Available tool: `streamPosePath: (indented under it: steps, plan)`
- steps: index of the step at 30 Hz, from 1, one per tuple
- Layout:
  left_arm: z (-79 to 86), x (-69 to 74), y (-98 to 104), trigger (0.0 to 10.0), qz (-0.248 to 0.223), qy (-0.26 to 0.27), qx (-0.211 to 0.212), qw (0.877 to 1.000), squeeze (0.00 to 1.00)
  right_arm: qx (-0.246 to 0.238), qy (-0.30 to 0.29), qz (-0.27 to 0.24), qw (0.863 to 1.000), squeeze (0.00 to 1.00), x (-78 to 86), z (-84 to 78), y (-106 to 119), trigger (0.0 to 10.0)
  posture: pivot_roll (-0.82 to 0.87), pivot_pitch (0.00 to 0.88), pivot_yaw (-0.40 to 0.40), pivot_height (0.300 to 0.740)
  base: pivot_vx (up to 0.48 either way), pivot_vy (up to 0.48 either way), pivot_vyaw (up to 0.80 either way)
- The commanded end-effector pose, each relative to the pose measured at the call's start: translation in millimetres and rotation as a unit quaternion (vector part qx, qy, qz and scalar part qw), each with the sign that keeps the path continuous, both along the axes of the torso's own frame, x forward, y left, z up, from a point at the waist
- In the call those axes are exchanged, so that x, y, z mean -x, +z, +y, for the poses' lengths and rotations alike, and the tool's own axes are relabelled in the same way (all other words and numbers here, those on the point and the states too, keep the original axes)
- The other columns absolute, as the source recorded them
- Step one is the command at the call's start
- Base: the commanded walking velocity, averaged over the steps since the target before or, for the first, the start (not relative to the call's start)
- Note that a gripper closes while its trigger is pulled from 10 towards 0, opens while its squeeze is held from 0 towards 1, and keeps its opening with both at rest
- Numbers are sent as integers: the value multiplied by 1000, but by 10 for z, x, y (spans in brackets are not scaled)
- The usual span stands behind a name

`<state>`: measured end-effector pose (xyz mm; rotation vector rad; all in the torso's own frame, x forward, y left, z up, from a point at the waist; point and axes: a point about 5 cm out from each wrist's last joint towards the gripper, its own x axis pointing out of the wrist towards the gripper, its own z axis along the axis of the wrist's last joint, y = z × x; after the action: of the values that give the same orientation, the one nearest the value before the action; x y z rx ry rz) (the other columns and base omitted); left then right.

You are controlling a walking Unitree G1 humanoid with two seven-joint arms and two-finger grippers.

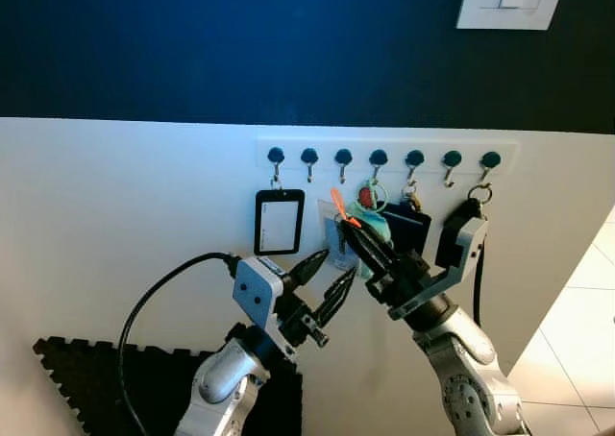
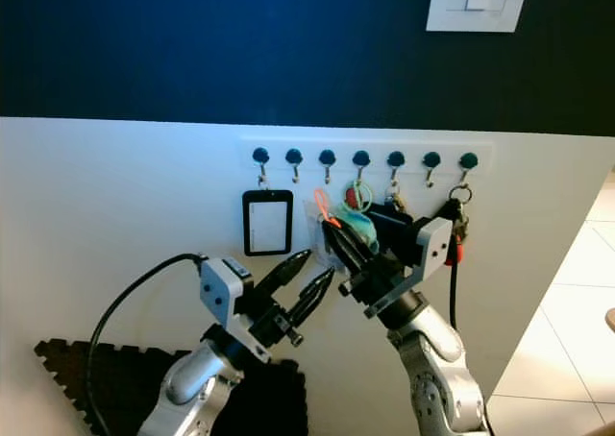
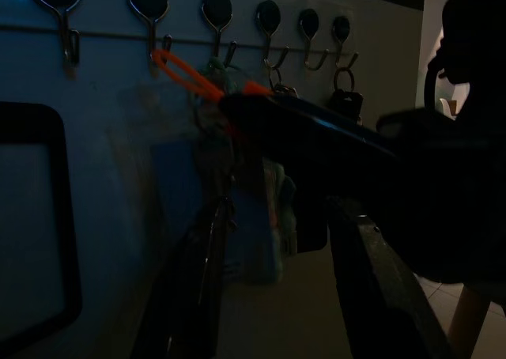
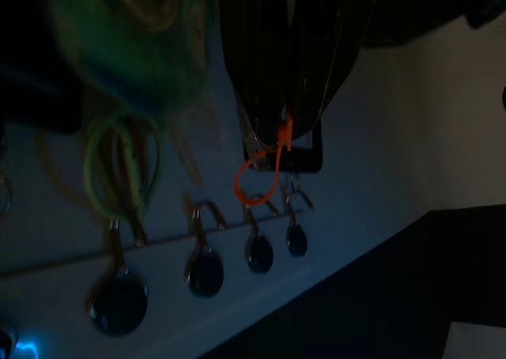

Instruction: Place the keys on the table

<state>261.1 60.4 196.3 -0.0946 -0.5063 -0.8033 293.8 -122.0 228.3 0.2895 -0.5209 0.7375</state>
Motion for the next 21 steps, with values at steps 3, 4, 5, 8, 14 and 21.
streamPosePath:
  steps: [3,4,5,8,14,21]
  plan:
    - [-4,19,-27,10000,1,-4,-15,1000,0,2,-8,-20,1000,0,-31,-1,86,10000,8,54,-2,740,0,0,0]
    - [-4,20,-28,10000,1,-4,-15,1000,0,3,-8,-21,1000,0,-41,1,90,10000,9,54,-3,740,0,0,0]
    - [-4,20,-28,10000,1,-4,-15,1000,0,3,-8,-21,1000,0,-41,1,90,10000,9,54,-3,740,0,0,0]
    - [2,20,-28,10000,1,-2,-15,1000,0,6,-13,-24,1000,0,-78,-1,106,10000,12,54,-3,740,0,0,0]
    - [6,18,-28,10000,1,-2,-16,1000,0,5,-23,-24,999,0,-118,-19,117,10000,14,56,-3,740,0,0,0]
    - [14,12,-26,10000,2,-2,-18,1000,0,7,-38,-7,999,0,-191,-42,51,10000,17,58,-1,740,0,0,0]
